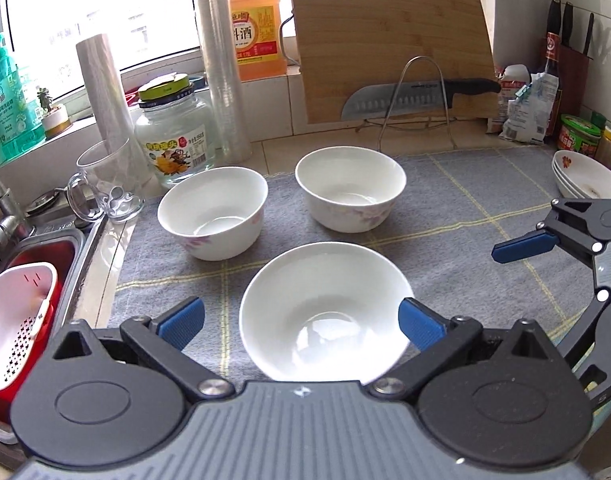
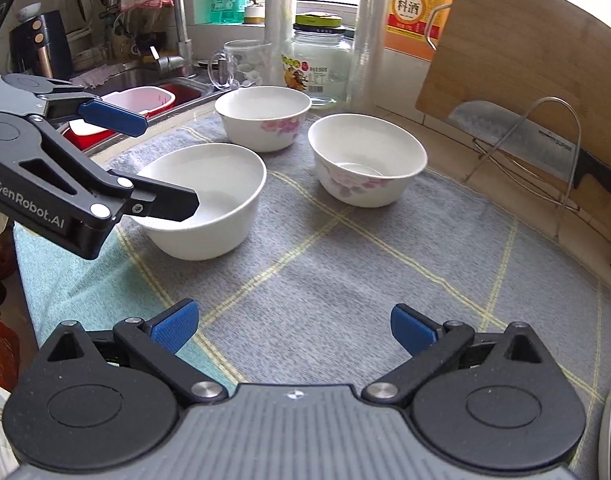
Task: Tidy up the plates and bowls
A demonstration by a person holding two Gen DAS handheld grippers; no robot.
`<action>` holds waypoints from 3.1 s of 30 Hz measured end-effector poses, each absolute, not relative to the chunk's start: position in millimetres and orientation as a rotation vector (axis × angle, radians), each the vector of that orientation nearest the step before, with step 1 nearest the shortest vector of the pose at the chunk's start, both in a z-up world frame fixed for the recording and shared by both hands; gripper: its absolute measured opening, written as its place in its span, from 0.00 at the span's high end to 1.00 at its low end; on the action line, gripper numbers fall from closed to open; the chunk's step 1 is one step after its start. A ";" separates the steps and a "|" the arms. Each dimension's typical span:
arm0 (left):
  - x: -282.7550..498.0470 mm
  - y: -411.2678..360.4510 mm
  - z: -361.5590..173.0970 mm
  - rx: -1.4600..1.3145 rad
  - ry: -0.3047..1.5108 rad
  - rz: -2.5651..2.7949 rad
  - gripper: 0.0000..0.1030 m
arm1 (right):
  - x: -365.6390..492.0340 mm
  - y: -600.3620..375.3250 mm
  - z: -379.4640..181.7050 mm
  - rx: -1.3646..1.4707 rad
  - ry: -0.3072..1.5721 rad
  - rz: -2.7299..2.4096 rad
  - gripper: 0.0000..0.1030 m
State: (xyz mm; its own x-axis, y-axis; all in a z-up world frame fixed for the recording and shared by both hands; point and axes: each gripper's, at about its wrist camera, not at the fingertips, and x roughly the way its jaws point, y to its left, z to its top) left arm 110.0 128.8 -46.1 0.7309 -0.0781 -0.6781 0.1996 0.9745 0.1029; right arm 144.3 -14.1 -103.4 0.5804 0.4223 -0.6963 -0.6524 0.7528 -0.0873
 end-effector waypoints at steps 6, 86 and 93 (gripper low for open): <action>124.3 153.7 -48.9 0.194 0.785 -0.211 0.01 | 143.4 19.7 -113.1 -0.370 0.675 0.683 0.00; 162.2 16.8 -67.6 0.306 0.889 -0.810 0.41 | 100.0 -58.2 -110.1 -0.303 0.699 0.384 0.17; 163.6 14.9 -69.4 0.309 0.895 -0.810 0.41 | 101.0 -60.5 -112.0 -0.284 0.714 0.388 0.17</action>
State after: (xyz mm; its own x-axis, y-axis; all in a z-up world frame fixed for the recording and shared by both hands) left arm 163.6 14.9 -69.4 0.3606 -0.4946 -0.7908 0.7375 0.6703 -0.0830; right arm 101.0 -60.5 -112.0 0.6901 0.2465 -0.6805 -0.4370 0.8914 -0.1203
